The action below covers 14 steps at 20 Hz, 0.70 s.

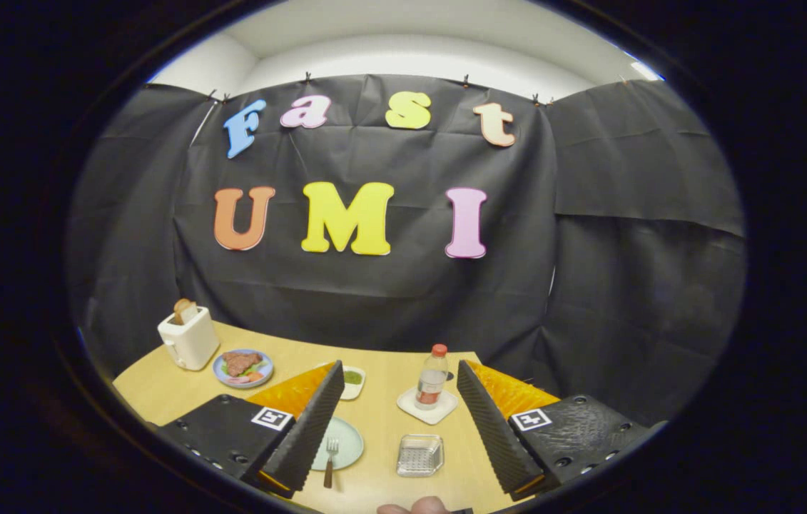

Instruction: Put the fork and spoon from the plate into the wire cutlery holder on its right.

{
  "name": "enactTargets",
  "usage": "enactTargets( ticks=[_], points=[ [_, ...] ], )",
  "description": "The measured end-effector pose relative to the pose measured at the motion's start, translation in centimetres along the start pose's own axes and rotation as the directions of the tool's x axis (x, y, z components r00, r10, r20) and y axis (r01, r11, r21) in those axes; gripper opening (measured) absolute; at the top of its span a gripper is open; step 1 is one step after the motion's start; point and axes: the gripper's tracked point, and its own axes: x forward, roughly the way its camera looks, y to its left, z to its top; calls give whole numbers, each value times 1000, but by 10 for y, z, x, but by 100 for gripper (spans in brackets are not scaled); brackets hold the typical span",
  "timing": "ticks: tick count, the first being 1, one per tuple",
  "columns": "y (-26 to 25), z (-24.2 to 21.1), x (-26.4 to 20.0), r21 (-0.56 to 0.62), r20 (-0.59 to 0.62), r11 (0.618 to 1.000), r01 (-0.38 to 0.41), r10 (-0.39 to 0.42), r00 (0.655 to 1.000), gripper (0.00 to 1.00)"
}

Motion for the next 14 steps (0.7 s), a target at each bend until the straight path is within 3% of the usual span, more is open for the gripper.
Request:
enactTargets(
  ticks=[4, 8, 12, 14],
  points=[
    [14, -10, 3, -24, -57, 999, -31, 29, 998, 95],
    [35, -39, 13, -41, -198, 994, -99, 89, 976, 95],
    [53, -75, 23, -67, -348, 987, -148, 116, 930, 95],
    [69, -98, 27, -61, -444, 980, -189, 143, 884, 95]
  ],
)
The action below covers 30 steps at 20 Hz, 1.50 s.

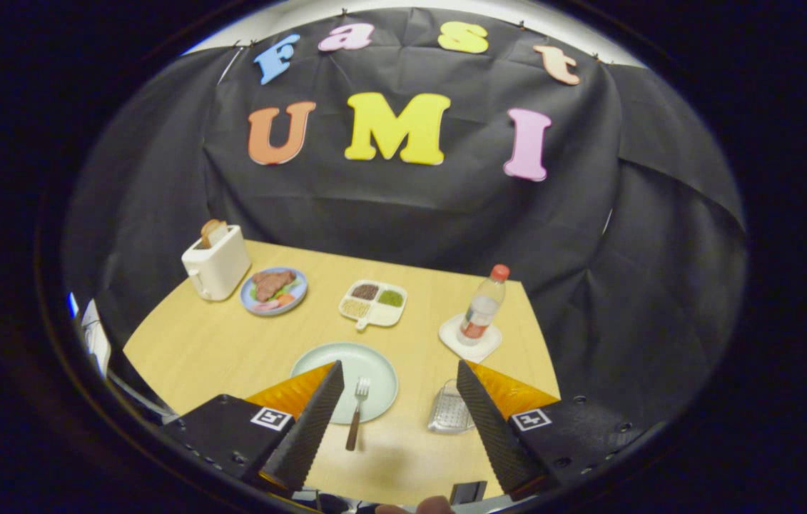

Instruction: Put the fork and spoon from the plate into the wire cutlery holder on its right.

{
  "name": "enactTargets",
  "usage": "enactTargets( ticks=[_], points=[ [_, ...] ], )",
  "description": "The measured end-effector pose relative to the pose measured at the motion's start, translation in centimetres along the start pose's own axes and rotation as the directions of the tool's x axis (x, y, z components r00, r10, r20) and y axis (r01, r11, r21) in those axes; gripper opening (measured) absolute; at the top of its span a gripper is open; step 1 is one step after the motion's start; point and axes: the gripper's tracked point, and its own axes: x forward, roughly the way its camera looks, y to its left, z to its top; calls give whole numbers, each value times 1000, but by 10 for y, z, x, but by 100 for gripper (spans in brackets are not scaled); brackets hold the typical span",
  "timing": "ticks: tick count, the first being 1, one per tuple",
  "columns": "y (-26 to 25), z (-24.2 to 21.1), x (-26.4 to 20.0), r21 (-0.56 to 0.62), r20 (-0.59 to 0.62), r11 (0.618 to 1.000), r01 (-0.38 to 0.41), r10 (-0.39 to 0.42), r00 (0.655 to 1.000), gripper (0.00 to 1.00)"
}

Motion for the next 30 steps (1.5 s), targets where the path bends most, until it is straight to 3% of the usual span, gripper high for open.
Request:
enactTargets(
  ticks=[3, 7, 18, 26, 27, 28, 30],
  points=[
    [18, -36, 24, -21, -201, 999, -50, 45, 979, 95],
    [35, -80, 48, 19, -406, 997, -80, 81, 910, 96],
    [49, -165, 121, 24, -621, 998, -63, 64, 781, 94],
    [46, -179, 133, 78, -667, 997, -22, 69, 742, 11],
    [48, -180, 132, 99, -673, 995, -20, 81, 735, 13],
    [47, -178, 129, 113, -678, 993, -19, 91, 730, 3],
    [47, -174, 126, 141, -669, 990, -21, 110, 735, 1]
  ],
)
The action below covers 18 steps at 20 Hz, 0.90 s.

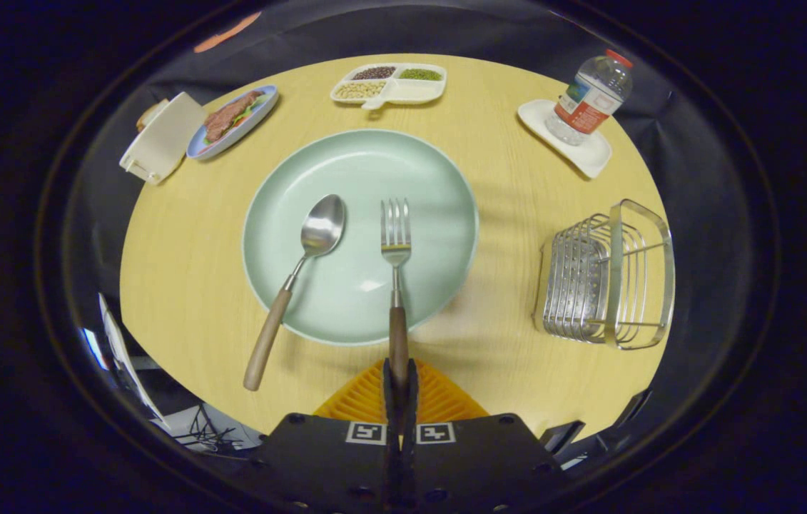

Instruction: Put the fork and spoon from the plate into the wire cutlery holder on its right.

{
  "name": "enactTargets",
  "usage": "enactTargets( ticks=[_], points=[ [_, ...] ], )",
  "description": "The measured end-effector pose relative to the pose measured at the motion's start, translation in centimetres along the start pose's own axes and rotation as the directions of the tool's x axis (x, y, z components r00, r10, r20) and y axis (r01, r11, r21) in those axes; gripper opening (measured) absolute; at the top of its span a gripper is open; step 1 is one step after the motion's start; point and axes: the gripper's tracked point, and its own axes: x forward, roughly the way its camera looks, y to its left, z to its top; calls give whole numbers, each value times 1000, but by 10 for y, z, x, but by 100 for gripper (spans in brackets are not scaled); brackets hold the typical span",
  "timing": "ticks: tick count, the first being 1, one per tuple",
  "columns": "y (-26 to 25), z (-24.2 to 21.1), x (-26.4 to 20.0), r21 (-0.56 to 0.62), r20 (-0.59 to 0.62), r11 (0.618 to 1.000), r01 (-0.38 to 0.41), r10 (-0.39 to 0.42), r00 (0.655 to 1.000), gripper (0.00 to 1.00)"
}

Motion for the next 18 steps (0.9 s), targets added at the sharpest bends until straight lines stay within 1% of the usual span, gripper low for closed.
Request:
enactTargets(
  ticks=[5, 10, 14, 18],
  points=[
    [-1, 4, -34, 14, 31, 998, -55, 54, 998, 0],
    [-19, 19, -91, -5, 102, 998, -67, 67, 993, 0],
    [-64, 23, -133, 38, 130, 997, -63, 58, 990, 1],
    [-121, 2, -152, 95, 68, 995, -38, 31, 997, 0]
  ],
)
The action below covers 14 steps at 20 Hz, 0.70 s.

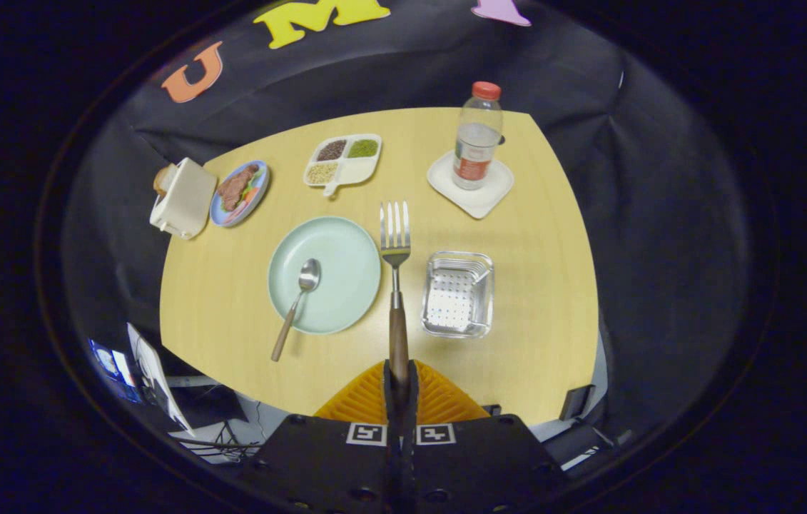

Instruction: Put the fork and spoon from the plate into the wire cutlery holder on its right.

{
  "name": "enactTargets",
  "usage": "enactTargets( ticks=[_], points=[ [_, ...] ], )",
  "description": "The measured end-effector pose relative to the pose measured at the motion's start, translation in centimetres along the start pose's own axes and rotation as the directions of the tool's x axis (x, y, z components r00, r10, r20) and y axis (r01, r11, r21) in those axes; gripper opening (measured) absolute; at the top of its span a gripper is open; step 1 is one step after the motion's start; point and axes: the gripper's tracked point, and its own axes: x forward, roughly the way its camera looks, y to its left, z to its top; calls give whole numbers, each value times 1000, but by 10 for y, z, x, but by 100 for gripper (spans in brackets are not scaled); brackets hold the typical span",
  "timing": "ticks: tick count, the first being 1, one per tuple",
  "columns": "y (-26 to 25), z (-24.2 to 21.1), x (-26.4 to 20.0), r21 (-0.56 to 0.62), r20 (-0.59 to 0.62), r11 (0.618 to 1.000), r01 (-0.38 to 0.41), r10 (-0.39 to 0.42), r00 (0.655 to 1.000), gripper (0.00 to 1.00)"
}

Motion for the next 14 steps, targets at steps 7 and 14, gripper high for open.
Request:
enactTargets(
  ticks=[7, 14],
  points=[
    [-36, -23, 18, 12, -113, 1000, -20, 22, 993, 1],
    [-45, -22, 43, 74, -194, 997, -38, 52, 980, 0]
  ],
)
